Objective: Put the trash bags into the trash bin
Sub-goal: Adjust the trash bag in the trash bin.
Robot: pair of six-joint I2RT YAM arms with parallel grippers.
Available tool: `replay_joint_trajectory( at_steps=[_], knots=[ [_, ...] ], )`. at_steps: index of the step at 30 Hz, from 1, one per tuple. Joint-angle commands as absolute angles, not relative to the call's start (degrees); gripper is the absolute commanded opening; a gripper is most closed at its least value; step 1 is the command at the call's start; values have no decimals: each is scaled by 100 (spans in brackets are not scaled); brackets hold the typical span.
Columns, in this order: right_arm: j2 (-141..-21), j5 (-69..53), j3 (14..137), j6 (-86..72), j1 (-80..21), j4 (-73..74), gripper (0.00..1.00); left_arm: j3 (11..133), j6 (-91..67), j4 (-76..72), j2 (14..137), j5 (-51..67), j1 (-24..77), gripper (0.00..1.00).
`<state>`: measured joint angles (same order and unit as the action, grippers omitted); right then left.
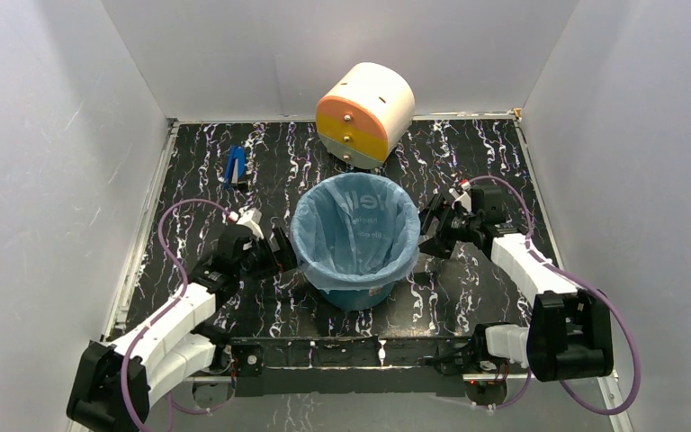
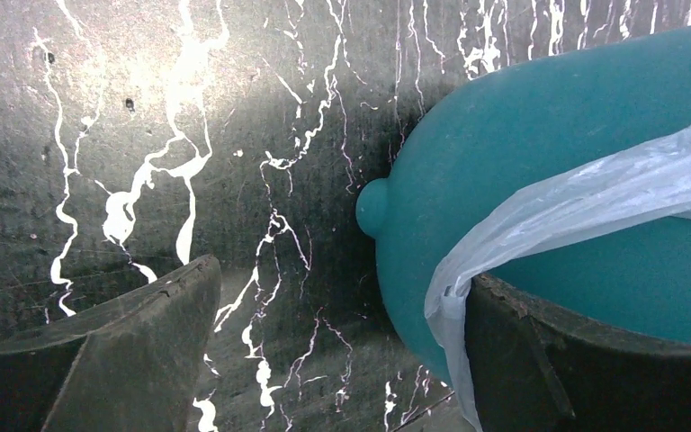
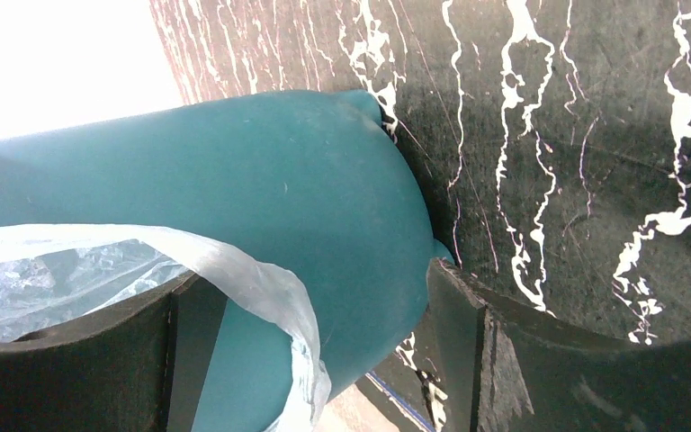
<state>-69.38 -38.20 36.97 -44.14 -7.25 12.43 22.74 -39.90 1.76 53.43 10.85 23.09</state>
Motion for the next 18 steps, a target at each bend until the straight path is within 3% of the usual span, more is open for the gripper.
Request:
replay_joint_trajectory(
  at_steps=[1, 8, 18],
  knots=[
    [-7062, -3970, 4129, -4169, -713, 1312, 90, 2154, -4249, -259, 5025, 1142, 2311, 93],
    [-6659, -3585, 3737, -4130, -716, 1671, 90, 2542, -3922, 207, 5122, 1048, 2305, 94],
    [-5192, -1573, 4236, -4151, -712, 2515, 91, 2821, -3565, 1019, 5214, 797, 2307, 95]
  ],
)
